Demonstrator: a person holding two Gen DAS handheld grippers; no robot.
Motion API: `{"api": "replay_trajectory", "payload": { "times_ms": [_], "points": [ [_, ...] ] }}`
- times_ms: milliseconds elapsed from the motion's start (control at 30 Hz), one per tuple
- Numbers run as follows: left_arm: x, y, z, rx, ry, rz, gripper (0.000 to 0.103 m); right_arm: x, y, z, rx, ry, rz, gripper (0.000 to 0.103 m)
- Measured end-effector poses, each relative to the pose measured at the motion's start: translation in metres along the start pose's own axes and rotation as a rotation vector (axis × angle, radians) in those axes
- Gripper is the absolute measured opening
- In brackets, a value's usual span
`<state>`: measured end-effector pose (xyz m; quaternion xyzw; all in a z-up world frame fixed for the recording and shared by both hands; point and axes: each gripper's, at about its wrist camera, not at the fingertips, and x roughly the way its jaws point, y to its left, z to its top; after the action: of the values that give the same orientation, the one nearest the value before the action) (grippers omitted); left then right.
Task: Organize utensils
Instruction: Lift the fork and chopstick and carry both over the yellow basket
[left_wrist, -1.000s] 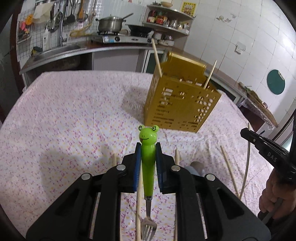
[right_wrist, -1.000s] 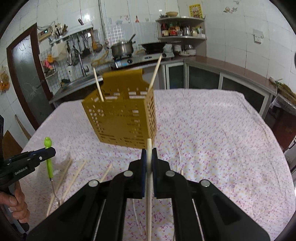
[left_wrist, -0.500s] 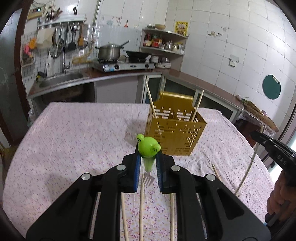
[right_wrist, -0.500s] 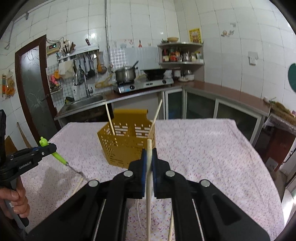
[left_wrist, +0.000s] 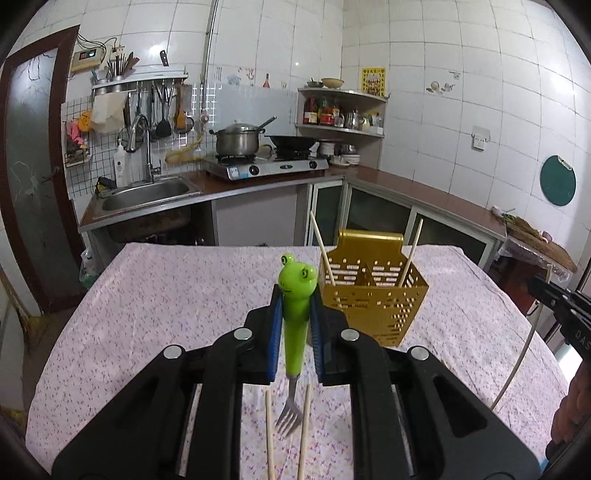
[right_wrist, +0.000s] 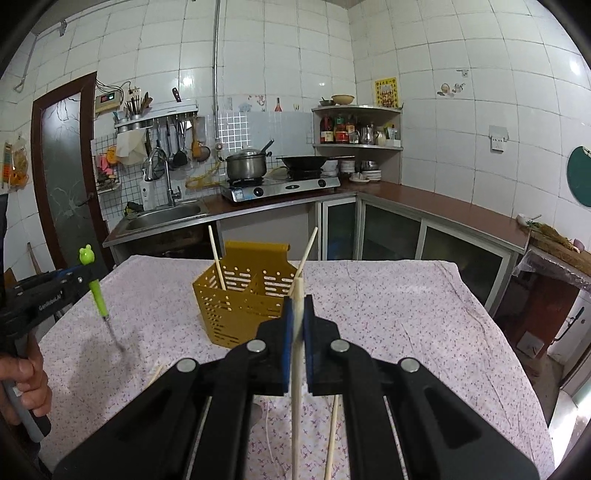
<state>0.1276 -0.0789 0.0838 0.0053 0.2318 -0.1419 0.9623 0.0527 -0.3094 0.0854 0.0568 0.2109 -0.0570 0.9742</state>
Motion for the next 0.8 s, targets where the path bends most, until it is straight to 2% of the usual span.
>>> {"api": "replay_trajectory", "payload": {
  "times_ms": [467,800],
  "points": [
    [0.001,-0.005,0.029,0.017,-0.055,-0.004,0.013,0.001,0.004,0.026,-0.022,-0.048,0.007,0.006],
    [0.011,-0.022,0.077,0.034,-0.137,-0.033,0.013,0.008,0.016,0.076,-0.05,-0.161,0.049,0.006]
  ]
}}
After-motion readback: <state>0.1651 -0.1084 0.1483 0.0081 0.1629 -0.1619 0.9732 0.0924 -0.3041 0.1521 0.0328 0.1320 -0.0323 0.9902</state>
